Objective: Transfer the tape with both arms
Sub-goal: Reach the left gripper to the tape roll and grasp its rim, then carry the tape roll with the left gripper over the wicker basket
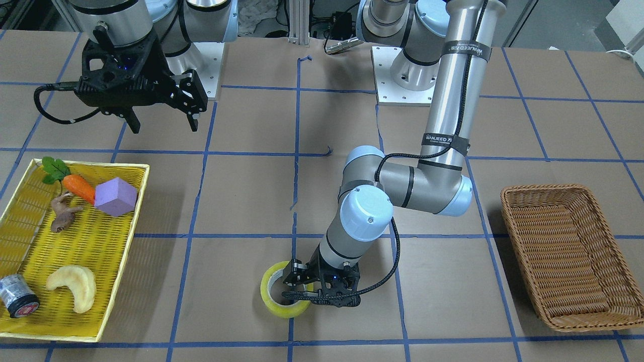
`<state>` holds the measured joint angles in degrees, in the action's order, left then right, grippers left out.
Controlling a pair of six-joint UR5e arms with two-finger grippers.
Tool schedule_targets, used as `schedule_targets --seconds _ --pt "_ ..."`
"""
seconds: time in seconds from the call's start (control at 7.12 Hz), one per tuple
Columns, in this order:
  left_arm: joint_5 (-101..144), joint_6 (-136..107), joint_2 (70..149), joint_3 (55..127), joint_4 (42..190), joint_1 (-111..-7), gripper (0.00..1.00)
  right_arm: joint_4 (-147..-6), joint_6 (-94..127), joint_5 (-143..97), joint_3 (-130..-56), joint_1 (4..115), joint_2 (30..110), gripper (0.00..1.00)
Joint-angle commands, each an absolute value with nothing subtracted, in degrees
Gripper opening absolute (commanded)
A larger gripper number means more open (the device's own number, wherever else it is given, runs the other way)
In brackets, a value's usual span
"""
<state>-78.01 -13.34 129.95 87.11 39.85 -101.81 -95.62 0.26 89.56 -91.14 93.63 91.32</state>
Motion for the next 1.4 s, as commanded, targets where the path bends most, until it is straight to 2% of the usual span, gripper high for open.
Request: schedule_targets --seconds 0.0,0.14,0.28,0.84,1.26 --pt "-78.48 -13.27 130.61 86.75 40.16 -101.87 0.51 -95.62 0.26 89.56 -91.14 93.6 91.32 1.0" --pt "-78.57 -13.27 130.26 86.84 40.34 -101.87 0.2 -95.62 0.26 89.47 -91.14 93.6 91.32 1.0" --pt "-78.66 -13.45 129.64 86.75 41.82 -101.87 0.0 -95.62 0.26 89.56 -91.14 93.6 91.32 1.0" --pt "-84.53 -11.0 124.3 85.79 53.03 -99.86 0.0 -95.62 0.26 89.56 -91.14 93.6 91.32 1.0" --pt "-84.55 7.23 115.78 84.46 66.67 -85.22 0.0 -95.62 0.26 89.56 -91.05 93.6 91.23 1.0"
